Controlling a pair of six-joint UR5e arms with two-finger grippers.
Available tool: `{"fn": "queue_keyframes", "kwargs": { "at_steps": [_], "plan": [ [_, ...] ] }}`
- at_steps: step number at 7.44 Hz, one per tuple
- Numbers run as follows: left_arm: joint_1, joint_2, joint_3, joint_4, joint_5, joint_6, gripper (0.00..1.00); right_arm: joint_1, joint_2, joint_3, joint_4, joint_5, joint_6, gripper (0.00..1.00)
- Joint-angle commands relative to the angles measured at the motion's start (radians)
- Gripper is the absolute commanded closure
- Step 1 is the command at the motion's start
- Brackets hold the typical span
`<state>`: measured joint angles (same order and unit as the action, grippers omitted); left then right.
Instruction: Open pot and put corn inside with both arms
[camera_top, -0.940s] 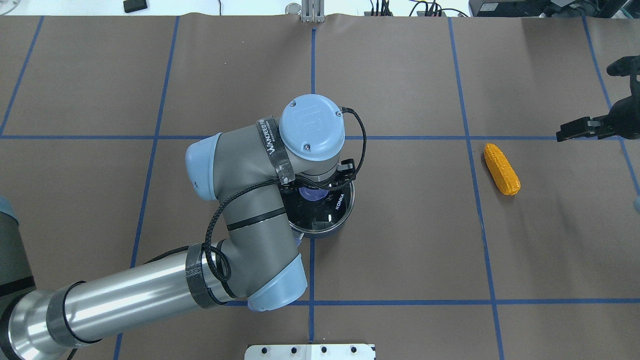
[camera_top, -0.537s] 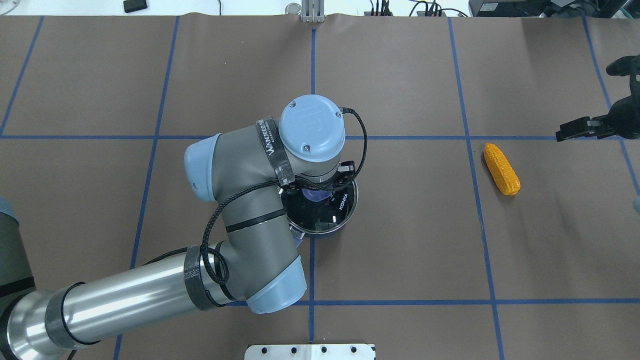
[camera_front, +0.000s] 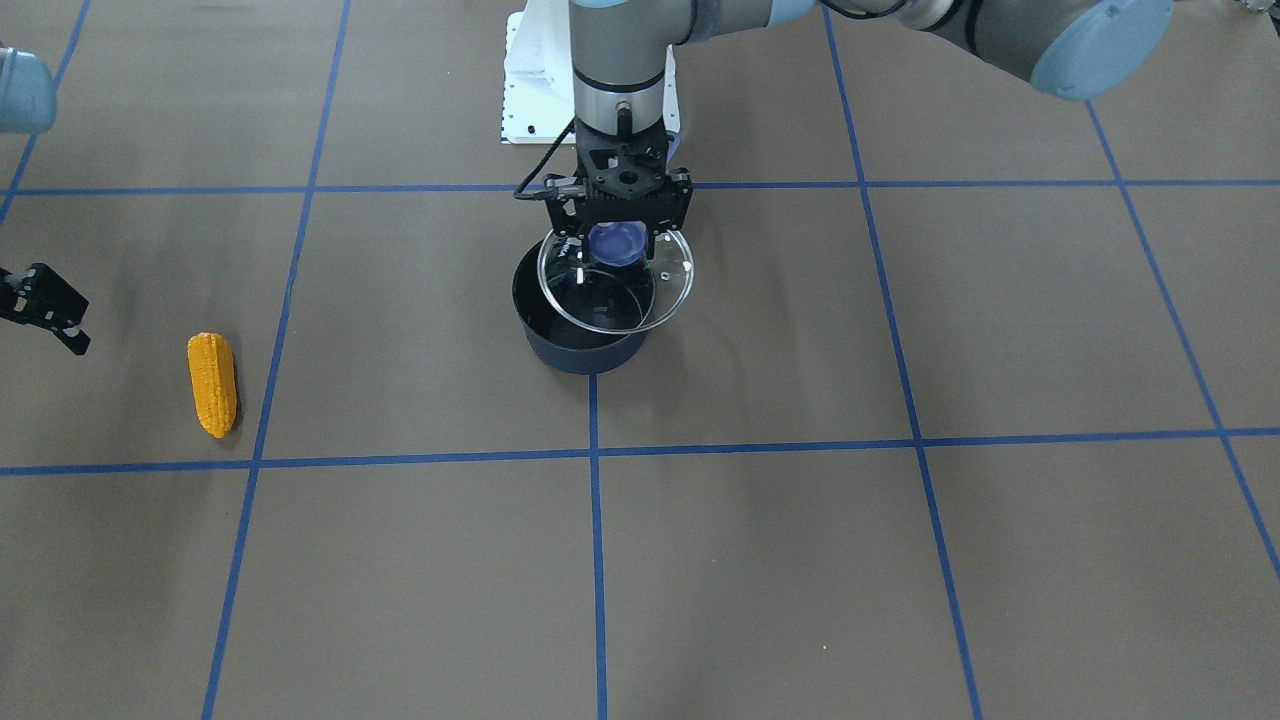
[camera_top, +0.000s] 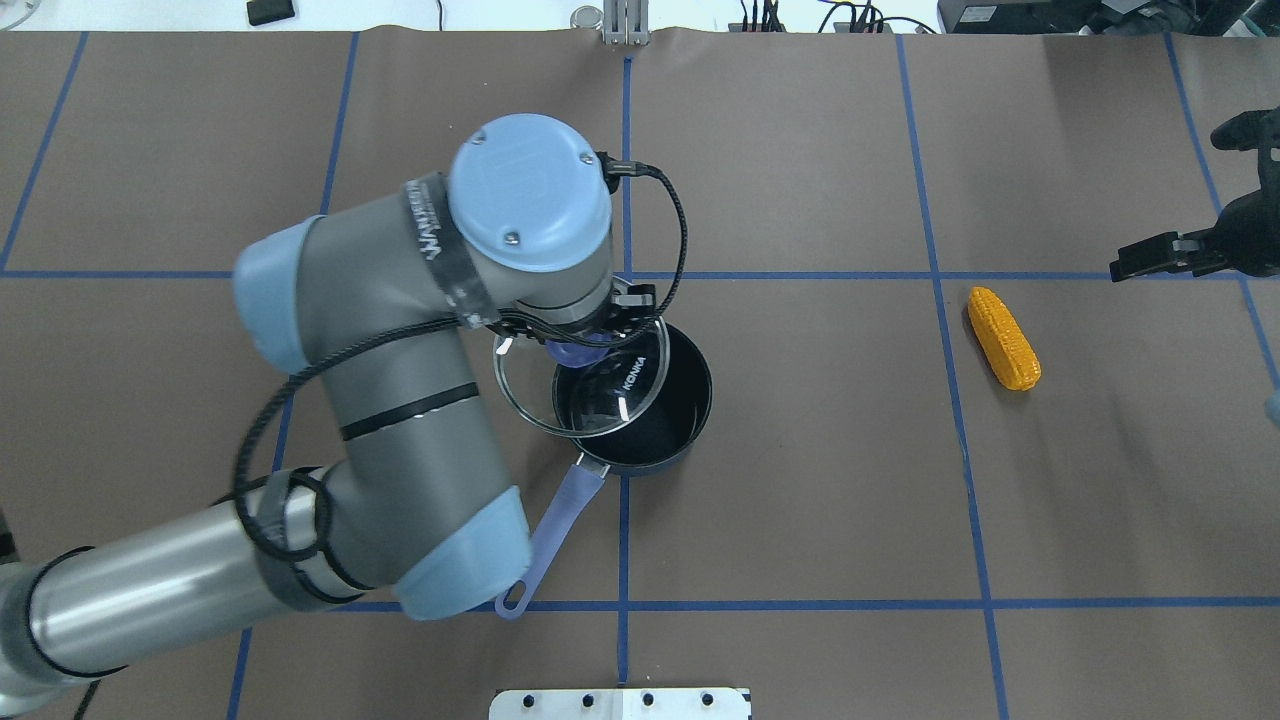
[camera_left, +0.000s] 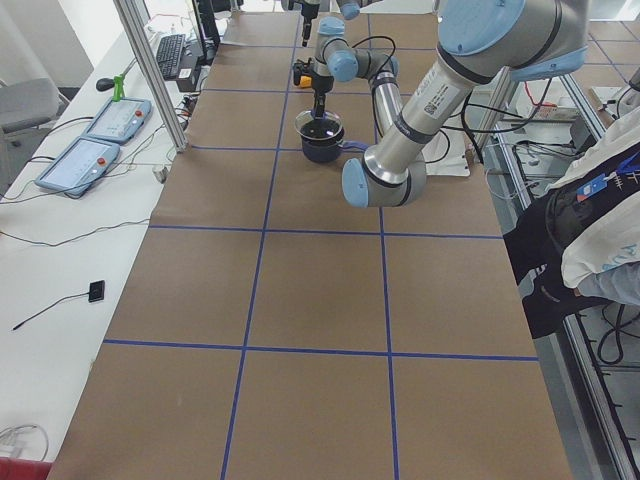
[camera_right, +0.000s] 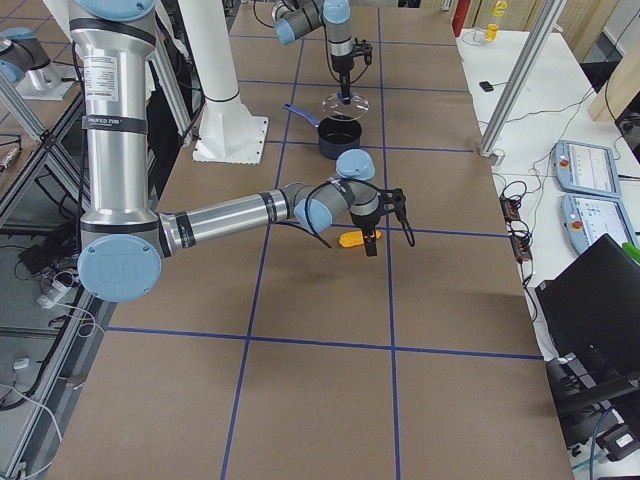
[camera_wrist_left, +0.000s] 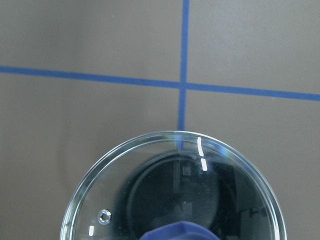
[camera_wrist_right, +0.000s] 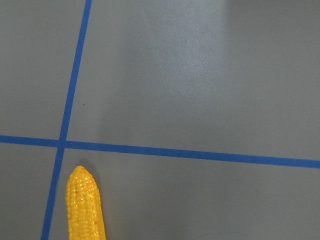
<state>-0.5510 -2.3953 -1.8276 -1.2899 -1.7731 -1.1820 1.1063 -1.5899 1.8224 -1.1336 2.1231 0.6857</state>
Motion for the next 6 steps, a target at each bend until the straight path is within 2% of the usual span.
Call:
{"fn": "queue_keyframes", "kwargs": {
  "at_steps": [1,2,3,5,6],
  "plan": [
    [-0.138,0.184,-0.152,0.011,-0.058,0.276,1.0,0.0,0.001,-0.002,0.0,0.0,0.0,0.0],
    [-0.224,0.276,-0.191,-0.003,-0.15,0.406,1.0,-0.002,0.001,-0.003,0.0,0.0,0.0,0.0],
    [-0.301,0.414,-0.24,-0.049,-0.199,0.545,1.0,-0.002,0.001,-0.005,0.0,0.0,0.0,0.0],
    [-0.436,0.679,-0.23,-0.271,-0.346,0.784,1.0,-0.003,0.001,-0.006,0.0,-0.002,0.0,0.0],
    [-0.454,0.761,-0.201,-0.36,-0.376,0.841,1.0,-0.005,0.001,-0.008,0.0,-0.002,0.0,0.0]
  ]
}}
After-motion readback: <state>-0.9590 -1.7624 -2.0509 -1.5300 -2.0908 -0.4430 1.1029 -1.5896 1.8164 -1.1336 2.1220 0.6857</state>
